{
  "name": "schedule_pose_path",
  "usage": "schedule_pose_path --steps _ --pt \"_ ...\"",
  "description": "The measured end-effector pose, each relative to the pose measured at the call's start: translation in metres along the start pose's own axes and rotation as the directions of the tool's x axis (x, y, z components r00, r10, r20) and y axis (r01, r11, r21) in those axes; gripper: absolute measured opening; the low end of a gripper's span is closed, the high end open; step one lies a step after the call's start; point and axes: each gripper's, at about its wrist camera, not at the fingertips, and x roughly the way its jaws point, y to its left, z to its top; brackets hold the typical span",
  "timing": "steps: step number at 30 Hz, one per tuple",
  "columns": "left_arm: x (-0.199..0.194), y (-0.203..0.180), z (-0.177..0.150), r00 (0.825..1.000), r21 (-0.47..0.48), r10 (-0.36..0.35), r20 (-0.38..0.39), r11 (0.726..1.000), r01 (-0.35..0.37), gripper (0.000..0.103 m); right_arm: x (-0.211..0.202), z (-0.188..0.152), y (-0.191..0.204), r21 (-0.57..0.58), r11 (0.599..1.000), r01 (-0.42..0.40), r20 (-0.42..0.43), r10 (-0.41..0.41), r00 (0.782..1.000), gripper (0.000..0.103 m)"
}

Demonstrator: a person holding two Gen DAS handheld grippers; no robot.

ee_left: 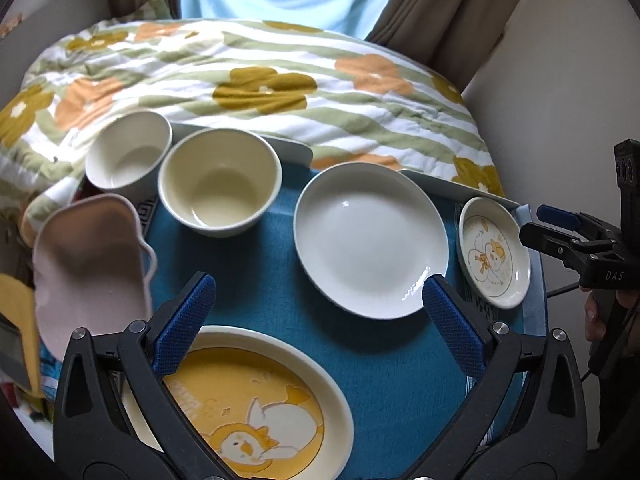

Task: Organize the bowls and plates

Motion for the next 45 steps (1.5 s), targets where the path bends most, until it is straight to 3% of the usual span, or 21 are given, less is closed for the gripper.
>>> schedule_pose_path --steps 4,9,11,15,17,19,23,28,37,45 --pt "0.047 0.001 -0.002 0.997 -0.071 -0.014 -0.080 0.997 0.008 0.093 0.048 0.011 -0.014 -0.088 0.993 -0.085 -0.092 0.077 0.993 0.091" --pt "0.087 0.002 -0.005 0.988 -0.122 -0.029 -0.152 0.992 0.010 0.071 0.094 0.020 -0.018 -0.139 0.972 -0.188 -0.181 0.162 0.970 0.062" --pt "0.096 0.003 -0.006 0.986 -0.141 -0.039 -0.164 0.990 0.016 0.061 0.104 0.021 -0.018 -0.156 0.964 -0.214 -0.197 0.182 0.963 0.056" --pt "0.108 -0.001 -0.007 0.984 -0.145 -0.018 -0.176 0.989 -0.007 0.055 0.116 0.021 -0.021 -0.166 0.952 -0.255 -0.227 0.215 0.950 0.045" --pt "0.112 -0.002 -0.008 0.983 -0.153 -0.014 -0.185 0.988 -0.015 0.047 0.121 0.020 -0.022 -0.172 0.947 -0.271 -0.244 0.226 0.943 0.033" --pt "0.115 -0.002 -0.010 0.982 -0.162 -0.014 -0.188 0.987 -0.017 0.040 0.125 0.019 -0.022 -0.178 0.944 -0.277 -0.256 0.227 0.940 0.032" --pt "0.117 0.000 -0.009 0.982 -0.155 0.022 -0.187 0.987 -0.051 0.025 0.129 0.018 -0.025 -0.176 0.940 -0.291 -0.261 0.241 0.935 0.017" --pt "0.116 0.003 -0.009 0.983 -0.163 0.026 -0.182 0.985 -0.056 0.022 0.129 0.017 -0.026 -0.192 0.937 -0.291 -0.252 0.239 0.938 0.014" --pt "0.106 -0.009 -0.009 0.982 -0.083 0.089 -0.165 0.991 -0.104 0.022 0.125 0.014 -0.026 -0.182 0.941 -0.285 -0.226 0.242 0.944 0.014" --pt "0.065 -0.014 -0.006 0.991 -0.069 0.089 -0.097 0.993 -0.096 0.022 0.085 0.013 -0.010 -0.190 0.948 -0.254 -0.155 0.226 0.962 0.014"
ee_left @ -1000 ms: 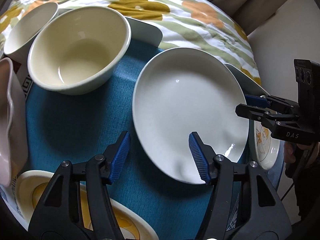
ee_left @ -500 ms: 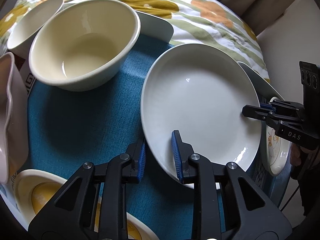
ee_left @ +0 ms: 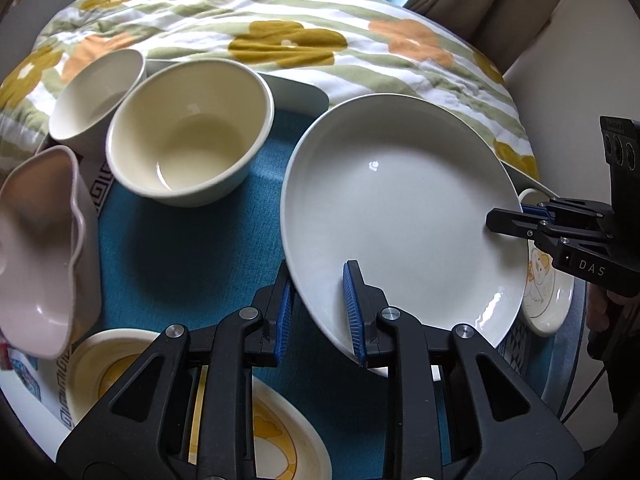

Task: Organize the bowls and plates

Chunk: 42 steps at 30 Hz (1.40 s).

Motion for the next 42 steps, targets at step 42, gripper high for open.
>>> schedule_pose_path --steps 42 --pt "-0.058 0.154 -0.127 0.987 0.285 -0.101 -0.123 0.949 0.132 0.022 0.027 -0.116 0.226 0.349 0.910 0.225 0.033 -0.252 0.967 0.014"
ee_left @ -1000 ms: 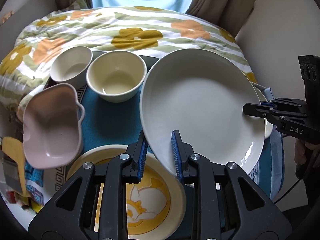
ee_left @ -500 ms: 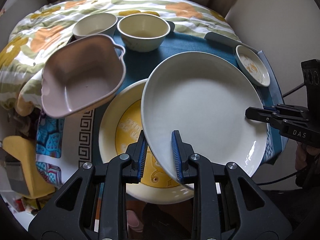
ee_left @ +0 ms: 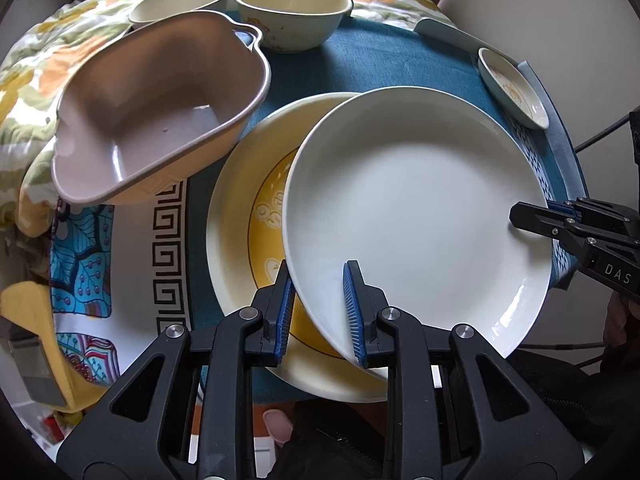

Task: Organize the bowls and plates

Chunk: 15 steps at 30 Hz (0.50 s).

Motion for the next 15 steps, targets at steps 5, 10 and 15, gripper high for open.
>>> schedule_pose_path --steps 5,10,15 --pt "0.005 -0.005 0.003 1.000 0.030 0.022 -0.006 0.999 -0.022 0.022 0.000 -0.003 0.004 -0.006 0.999 0.031 0.005 -0.031 0.999 0.014" --pt "0.010 -0.012 0.007 0.998 0.064 0.067 -0.007 0.996 -0.067 0.022 0.000 -0.002 0.009 -0.026 0.998 0.065 0.001 -0.065 0.998 0.014" --pt "0.010 -0.013 0.006 0.995 0.079 0.103 0.007 0.991 -0.103 0.022 0.003 -0.001 0.015 -0.053 0.994 0.091 -0.011 -0.091 0.996 0.014"
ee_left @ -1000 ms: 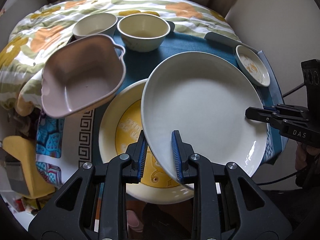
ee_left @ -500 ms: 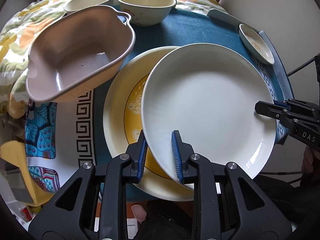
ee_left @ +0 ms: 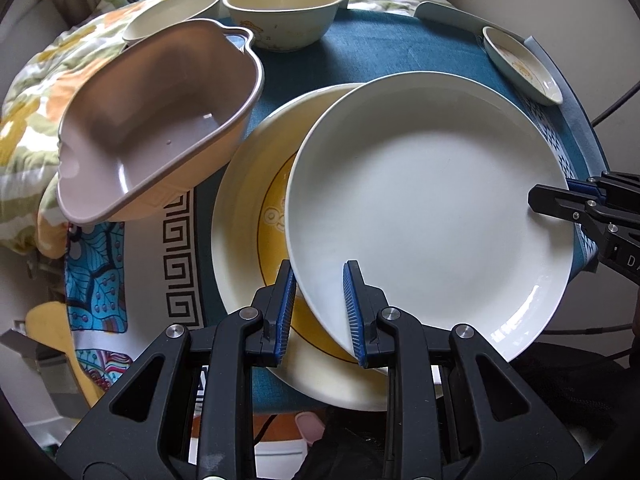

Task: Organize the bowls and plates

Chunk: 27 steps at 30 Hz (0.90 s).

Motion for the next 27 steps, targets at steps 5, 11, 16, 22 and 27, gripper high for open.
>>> schedule_pose_path --steps 5,11,16,22,27 --pt "-0.002 -0.004 0.000 0.999 0.029 0.048 0.018 0.998 -0.049 0.022 0.006 0.001 0.003 -0.012 1.000 0.015 -0.023 -0.015 1.000 0.014" --pt "-0.005 -0.021 -0.001 0.982 0.116 0.178 0.068 0.976 -0.185 0.022 0.009 0.004 0.007 -0.037 0.999 0.029 -0.036 -0.031 0.999 0.014" --pt "-0.009 -0.024 0.000 0.974 0.129 0.209 0.091 0.967 -0.219 0.022 0.009 0.007 0.013 -0.076 0.994 0.072 -0.042 -0.075 0.996 0.014" --pt "-0.017 -0.025 -0.001 0.976 0.120 0.187 0.113 0.972 -0.201 0.022 0.012 0.006 0.022 -0.123 0.989 0.085 -0.052 -0.092 0.994 0.014" --pt "-0.013 -0.024 -0.006 0.979 0.108 0.180 0.095 0.976 -0.190 0.022 0.012 0.004 0.031 -0.164 0.982 0.090 -0.037 -0.097 0.995 0.014"
